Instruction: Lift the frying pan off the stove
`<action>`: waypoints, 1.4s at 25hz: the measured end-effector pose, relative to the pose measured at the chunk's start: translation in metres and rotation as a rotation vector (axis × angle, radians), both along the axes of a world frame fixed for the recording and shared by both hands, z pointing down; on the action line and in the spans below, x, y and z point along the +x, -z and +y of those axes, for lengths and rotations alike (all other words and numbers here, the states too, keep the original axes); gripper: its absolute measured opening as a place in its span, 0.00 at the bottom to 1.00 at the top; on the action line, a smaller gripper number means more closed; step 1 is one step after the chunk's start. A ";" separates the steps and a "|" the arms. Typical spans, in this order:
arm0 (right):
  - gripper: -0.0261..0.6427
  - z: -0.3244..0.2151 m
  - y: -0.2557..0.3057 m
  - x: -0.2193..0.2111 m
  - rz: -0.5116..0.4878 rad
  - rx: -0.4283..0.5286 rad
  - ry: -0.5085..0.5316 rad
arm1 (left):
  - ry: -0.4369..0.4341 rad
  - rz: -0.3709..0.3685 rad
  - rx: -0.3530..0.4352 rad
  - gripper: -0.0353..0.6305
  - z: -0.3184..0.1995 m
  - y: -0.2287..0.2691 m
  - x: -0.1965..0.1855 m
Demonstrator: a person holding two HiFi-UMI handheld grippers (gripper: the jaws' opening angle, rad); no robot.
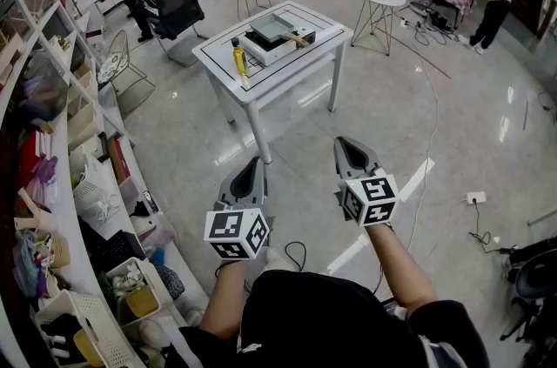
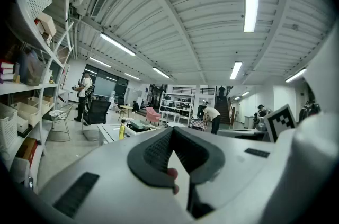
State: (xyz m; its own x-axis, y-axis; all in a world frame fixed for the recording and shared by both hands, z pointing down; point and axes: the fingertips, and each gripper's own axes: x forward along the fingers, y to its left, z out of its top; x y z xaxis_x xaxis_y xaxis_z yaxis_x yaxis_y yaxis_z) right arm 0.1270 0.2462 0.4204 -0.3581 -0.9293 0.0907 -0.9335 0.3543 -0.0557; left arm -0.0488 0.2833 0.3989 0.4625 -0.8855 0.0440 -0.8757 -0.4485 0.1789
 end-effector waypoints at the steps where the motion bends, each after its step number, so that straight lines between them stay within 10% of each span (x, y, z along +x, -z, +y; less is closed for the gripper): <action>1: 0.04 0.000 0.001 0.001 -0.005 0.002 -0.002 | 0.000 -0.001 0.001 0.07 0.000 0.001 0.001; 35: 0.04 -0.094 -0.015 -0.007 0.002 -0.028 0.049 | 0.081 0.012 -0.042 0.07 -0.105 -0.011 -0.002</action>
